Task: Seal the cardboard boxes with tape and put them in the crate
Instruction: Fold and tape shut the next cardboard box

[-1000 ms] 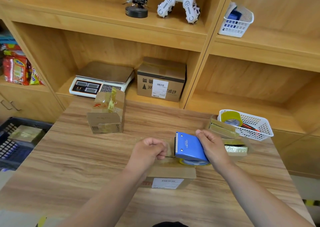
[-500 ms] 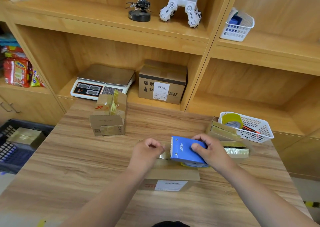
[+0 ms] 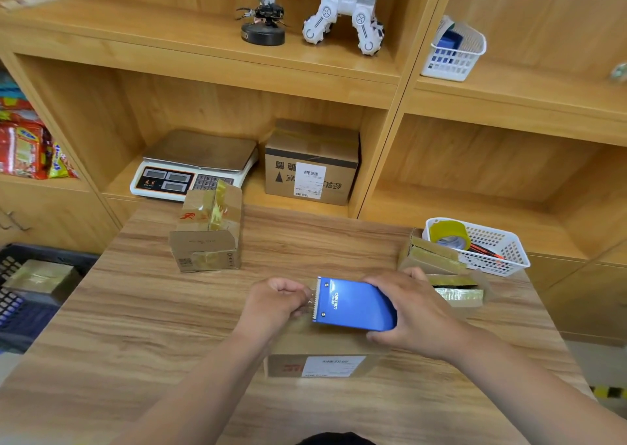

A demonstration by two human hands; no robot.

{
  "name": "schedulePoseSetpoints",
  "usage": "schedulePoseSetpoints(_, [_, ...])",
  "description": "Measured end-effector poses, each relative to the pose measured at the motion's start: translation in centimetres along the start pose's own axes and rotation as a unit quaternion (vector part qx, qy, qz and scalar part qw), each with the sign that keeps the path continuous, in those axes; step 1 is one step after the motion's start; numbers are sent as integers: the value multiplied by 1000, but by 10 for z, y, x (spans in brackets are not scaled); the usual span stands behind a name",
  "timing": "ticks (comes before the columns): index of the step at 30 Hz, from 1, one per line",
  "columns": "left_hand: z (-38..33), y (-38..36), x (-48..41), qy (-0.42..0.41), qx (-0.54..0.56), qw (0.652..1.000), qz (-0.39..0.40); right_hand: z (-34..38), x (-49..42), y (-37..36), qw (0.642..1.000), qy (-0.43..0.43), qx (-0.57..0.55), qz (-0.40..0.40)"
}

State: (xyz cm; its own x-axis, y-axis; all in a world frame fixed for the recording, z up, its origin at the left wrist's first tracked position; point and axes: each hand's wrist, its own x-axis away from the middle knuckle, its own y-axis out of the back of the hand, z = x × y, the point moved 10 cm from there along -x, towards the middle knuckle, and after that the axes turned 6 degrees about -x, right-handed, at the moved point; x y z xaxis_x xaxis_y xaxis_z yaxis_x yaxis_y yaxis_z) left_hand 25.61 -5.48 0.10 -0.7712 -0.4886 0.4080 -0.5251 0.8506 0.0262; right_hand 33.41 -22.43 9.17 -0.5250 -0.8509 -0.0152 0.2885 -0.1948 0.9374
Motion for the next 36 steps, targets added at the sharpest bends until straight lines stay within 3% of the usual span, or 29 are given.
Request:
schedulePoseSetpoints(6, [-3, 9, -5, -5, -23, 1000, -10, 0, -4, 12, 999, -6, -48, -8])
schedulePoseSetpoints(11, [-5, 22, -6, -5, -22, 1000, 8, -12, -11, 13, 997, -30, -66, 31])
schedulePoseSetpoints(17, [19, 94, -13, 38, -58, 997, -33, -43, 0, 15, 995, -63, -27, 74])
schedulePoseSetpoints(24, [44, 101, -15, 61, -44, 994, -85, -21, -19, 4, 994, -14, 50, 97])
schedulePoseSetpoints(36, [67, 105, -23, 93, 1, 991, -92, -17, -33, -13, 985, -15, 120, 121])
